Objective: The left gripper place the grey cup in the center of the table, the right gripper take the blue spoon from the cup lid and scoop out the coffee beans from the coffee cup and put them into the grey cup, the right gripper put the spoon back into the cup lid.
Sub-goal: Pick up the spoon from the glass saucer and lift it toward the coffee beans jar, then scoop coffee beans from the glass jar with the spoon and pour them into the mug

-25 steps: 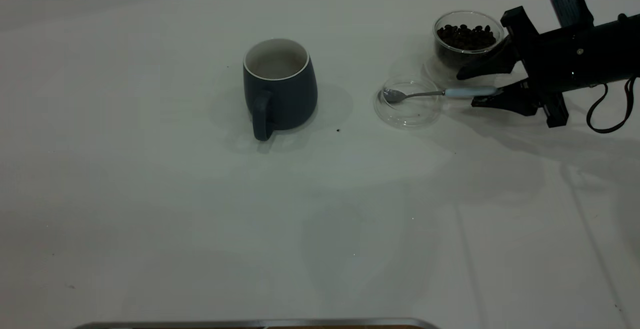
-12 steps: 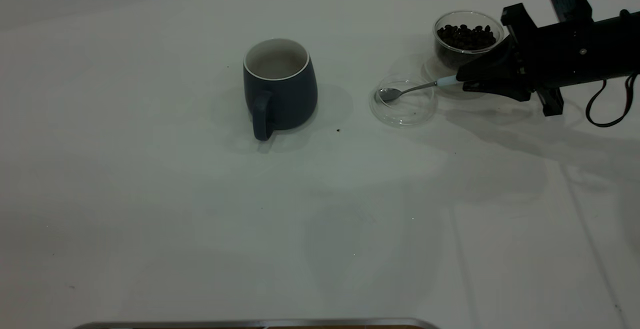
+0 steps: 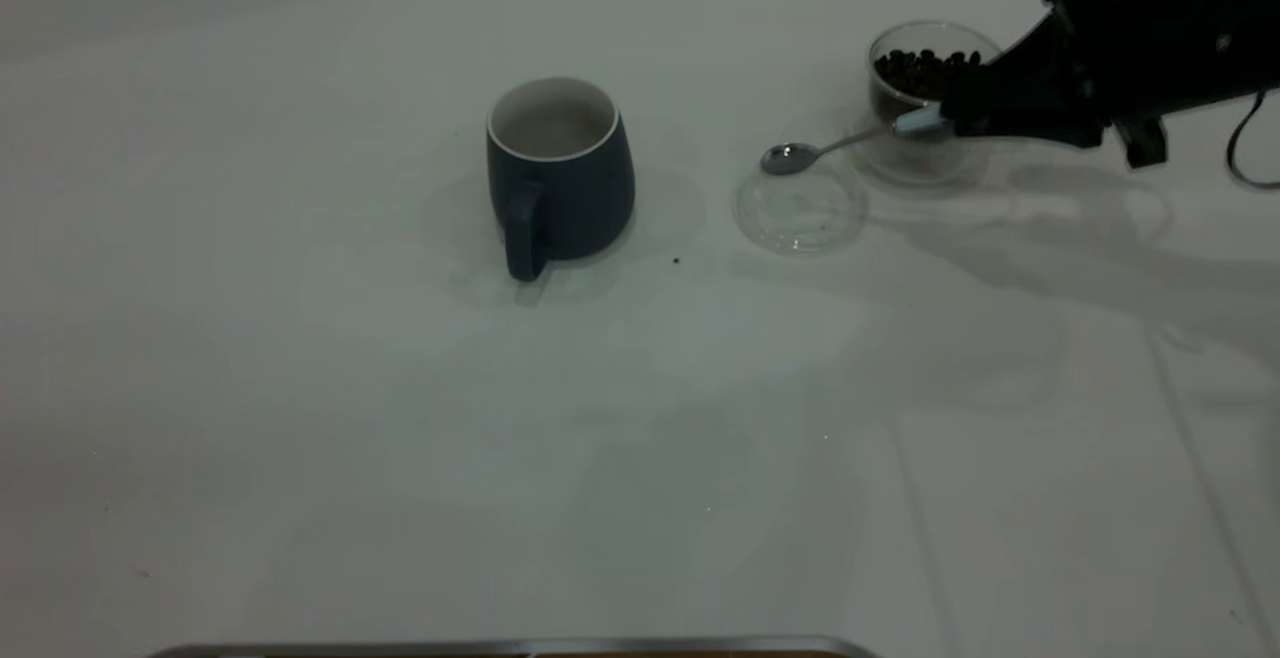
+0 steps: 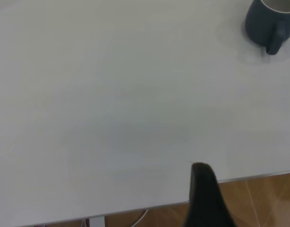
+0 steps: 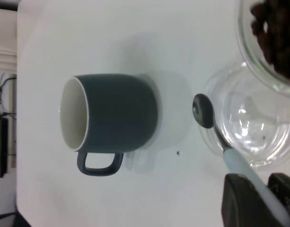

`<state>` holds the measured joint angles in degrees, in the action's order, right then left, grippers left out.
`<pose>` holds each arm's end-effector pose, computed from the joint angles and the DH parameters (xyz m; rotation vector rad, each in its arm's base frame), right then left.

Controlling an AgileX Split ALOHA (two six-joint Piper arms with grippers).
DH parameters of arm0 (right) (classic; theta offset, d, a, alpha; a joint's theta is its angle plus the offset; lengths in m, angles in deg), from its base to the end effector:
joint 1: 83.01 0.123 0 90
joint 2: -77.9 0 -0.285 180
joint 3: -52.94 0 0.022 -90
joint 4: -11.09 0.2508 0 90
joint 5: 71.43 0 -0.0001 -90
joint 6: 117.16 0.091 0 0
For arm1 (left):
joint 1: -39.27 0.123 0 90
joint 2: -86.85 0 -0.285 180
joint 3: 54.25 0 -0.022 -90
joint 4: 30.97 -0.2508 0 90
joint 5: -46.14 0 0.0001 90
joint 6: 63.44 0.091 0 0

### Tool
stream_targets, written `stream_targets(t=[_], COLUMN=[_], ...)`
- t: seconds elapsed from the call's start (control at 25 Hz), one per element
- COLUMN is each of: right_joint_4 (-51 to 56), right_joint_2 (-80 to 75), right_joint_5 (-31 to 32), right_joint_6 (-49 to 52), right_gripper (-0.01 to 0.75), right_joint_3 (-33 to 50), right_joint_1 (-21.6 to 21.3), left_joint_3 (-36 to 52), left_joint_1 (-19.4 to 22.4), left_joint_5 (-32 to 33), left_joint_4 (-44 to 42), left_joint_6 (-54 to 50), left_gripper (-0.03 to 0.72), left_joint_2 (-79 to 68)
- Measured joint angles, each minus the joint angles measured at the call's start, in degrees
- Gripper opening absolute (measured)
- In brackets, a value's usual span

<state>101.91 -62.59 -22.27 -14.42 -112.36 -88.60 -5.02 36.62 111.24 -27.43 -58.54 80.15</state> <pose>0.3759 0.0324 0.0324 0.1686 2.5236 1.1895 -0.0100 -0.0046 0.2681 0.1450 2.1061 -0.0513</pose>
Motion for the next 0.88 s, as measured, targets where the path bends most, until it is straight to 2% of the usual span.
stream_targets(t=[0.24,0.64,0.88], right_joint_4=[-5.3,-4.1,-5.9], right_joint_2=[7.4,15.4,15.1], right_joint_5=[-3.1,-21.1,-22.6], right_joint_6=[2.7,-1.6,-1.8], right_gripper=[0.111,0.111,0.111], right_joint_3=[0.1,0.2,0.4], right_joint_1=[-0.3,-0.5,-0.5], left_joint_3=[0.0,0.0,0.0], left_joint_1=[0.0,0.0,0.0], left_joint_5=[0.0,0.0,0.0], left_joint_4=[0.0,0.0,0.0], left_joint_6=[0.0,0.0,0.0], left_gripper=[0.532,0.532,0.532], left_joint_2=[0.0,0.0,0.0])
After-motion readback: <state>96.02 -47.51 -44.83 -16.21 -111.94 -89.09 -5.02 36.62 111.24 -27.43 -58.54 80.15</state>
